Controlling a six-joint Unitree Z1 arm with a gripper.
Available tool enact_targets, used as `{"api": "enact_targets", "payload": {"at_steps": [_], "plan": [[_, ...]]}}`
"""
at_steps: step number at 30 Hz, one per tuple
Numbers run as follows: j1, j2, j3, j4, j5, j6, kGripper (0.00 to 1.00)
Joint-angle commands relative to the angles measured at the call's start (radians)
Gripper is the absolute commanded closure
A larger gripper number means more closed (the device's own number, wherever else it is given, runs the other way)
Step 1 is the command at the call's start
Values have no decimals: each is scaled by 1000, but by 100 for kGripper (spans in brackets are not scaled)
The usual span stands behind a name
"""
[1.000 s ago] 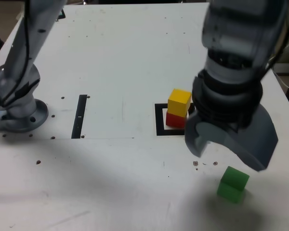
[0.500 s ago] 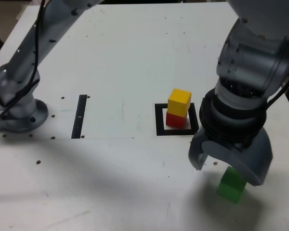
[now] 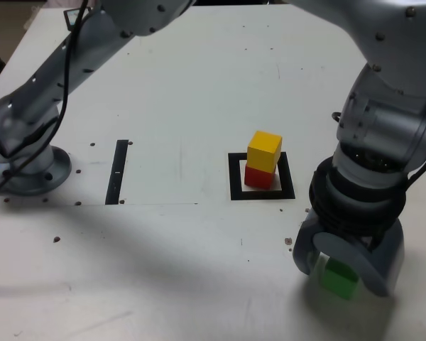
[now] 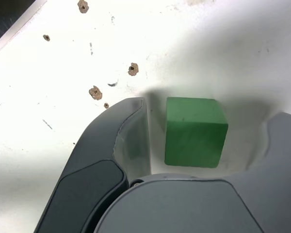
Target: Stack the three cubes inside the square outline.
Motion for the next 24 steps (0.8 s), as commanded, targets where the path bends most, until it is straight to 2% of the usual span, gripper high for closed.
{"api": "enact_targets", "payload": {"at_steps": [1, 4, 10, 15, 24], "plan": [[0, 5, -5, 1, 8, -5, 47], [0, 4, -6, -1, 14, -6, 54], [0, 5, -3, -13, 14, -7, 62], [0, 2, -3, -25, 11, -7, 79], [0, -44, 5, -9, -2, -7, 92]]}}
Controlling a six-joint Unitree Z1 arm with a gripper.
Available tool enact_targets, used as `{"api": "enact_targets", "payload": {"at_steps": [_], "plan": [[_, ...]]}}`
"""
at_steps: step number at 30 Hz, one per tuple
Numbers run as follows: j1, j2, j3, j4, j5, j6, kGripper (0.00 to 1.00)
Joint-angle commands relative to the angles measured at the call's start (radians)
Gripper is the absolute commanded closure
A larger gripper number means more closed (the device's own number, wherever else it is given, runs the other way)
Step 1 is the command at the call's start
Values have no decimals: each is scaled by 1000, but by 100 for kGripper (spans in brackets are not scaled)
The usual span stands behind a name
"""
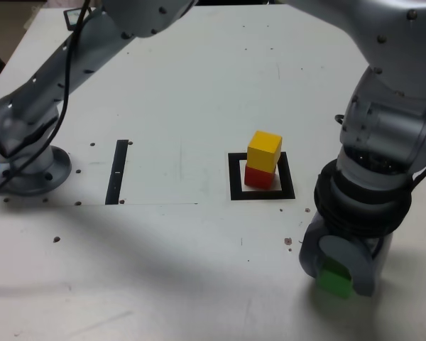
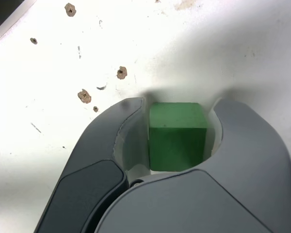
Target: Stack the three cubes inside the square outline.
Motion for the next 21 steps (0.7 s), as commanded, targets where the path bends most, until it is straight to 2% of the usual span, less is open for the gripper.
{"api": "enact_targets", "payload": {"at_steps": [1, 7, 17, 21], "plan": [[0, -47, 5, 24, 5, -1, 92], [34, -185, 78, 107, 53, 17, 92], [177, -463, 299, 107, 56, 165, 91], [251, -531, 381, 99, 72, 208, 90]]}}
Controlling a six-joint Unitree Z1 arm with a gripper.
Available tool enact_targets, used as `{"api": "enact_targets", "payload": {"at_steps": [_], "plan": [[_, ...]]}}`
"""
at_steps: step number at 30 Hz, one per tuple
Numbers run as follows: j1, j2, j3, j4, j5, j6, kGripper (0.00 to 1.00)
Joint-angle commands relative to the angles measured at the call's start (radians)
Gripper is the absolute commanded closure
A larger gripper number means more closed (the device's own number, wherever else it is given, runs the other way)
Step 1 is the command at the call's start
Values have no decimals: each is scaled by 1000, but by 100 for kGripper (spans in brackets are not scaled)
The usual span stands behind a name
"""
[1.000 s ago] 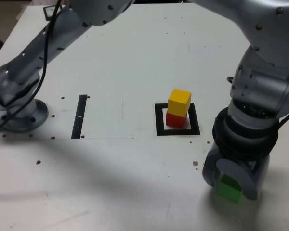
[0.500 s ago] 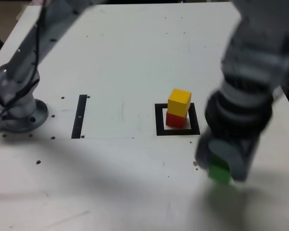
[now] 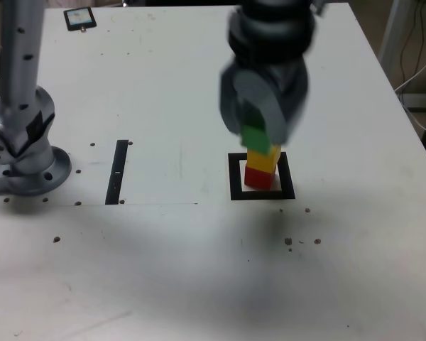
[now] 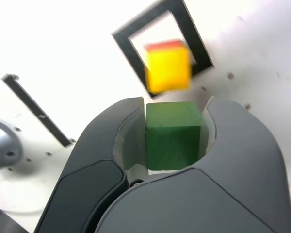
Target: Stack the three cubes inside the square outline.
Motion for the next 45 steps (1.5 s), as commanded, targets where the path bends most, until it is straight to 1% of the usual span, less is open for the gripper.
{"api": "enact_targets", "payload": {"at_steps": [1, 4, 7, 11, 17, 20, 31, 41, 45], "plan": [[31, -67, 18, -4, 12, 20, 89], [79, -73, 28, -5, 25, 51, 89], [110, -69, 29, -12, 25, 69, 89], [116, -55, 35, -40, 12, 70, 89], [116, -18, 68, -108, -18, 62, 89], [116, 0, 76, -125, -28, 58, 89], [116, 12, 91, -129, -29, 55, 86], [116, 13, 99, -141, -54, 52, 84], [116, 15, 107, -150, -55, 51, 80]]}}
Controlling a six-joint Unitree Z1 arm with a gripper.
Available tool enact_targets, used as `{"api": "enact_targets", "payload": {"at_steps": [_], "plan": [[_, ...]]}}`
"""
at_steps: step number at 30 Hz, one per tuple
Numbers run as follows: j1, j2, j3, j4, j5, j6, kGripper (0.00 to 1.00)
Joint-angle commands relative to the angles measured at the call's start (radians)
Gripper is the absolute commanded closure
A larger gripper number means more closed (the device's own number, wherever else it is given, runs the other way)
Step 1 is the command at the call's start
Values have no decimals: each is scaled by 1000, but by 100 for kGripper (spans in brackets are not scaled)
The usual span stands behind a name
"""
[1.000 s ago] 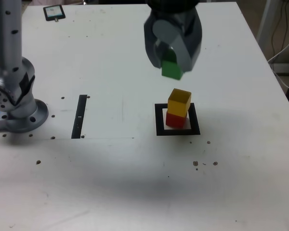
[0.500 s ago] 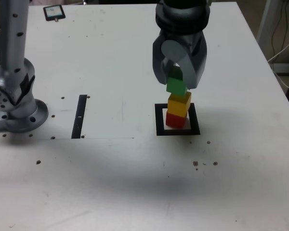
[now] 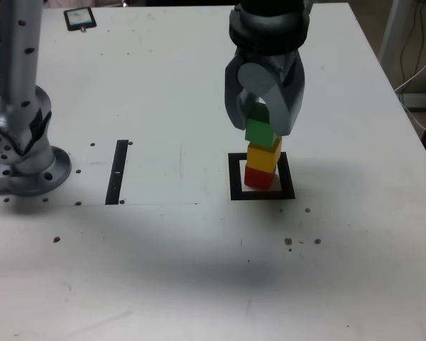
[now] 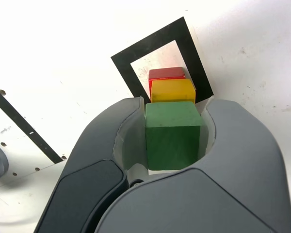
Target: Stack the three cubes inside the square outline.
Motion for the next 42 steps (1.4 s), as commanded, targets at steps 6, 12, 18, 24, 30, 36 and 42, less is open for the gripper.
{"api": "enact_targets", "payload": {"at_steps": [6, 12, 18, 24, 30, 36, 42], "plan": [[2, 8, 5, -4, 4, -2, 61], [2, 11, 13, -19, 2, -2, 19], [2, -1, 30, -29, 12, -15, 1], [2, -34, 47, -31, 28, -36, 1], [2, -128, 59, -2, 28, -36, 1], [2, -219, 50, 65, 12, -34, 1], [49, -291, 104, 154, 0, -26, 1]]}}
